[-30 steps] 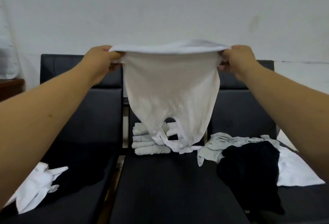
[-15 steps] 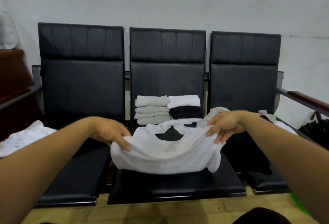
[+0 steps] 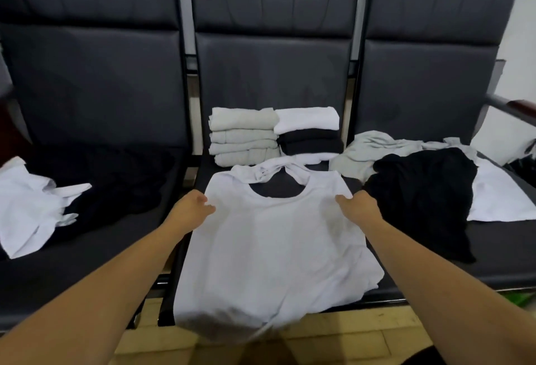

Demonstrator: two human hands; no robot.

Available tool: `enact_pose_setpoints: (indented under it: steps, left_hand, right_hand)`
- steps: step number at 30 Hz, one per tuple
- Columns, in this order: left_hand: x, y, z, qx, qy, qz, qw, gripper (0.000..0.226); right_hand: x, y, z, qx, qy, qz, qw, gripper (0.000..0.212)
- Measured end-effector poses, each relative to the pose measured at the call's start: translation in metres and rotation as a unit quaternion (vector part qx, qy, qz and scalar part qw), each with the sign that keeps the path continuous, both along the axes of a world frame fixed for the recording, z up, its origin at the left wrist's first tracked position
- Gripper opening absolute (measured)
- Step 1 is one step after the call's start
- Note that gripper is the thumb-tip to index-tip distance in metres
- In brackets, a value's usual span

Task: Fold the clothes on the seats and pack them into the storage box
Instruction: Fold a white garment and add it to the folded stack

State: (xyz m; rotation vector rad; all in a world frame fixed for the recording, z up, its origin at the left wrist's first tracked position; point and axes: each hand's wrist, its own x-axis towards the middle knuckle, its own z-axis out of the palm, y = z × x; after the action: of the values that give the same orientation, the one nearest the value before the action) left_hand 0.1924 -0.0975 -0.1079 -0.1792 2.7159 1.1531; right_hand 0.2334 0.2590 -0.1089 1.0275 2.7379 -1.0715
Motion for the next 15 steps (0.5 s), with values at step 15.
enact_pose_setpoints:
  steps: [15]
  left_hand:
    - [-0.064,0.019,-0.024,0.022,-0.031,0.009,0.999,0.037]
  right_hand:
    - [-0.057,0.01,-0.018,-0.137,0.061,0.002,0.989,0.015]
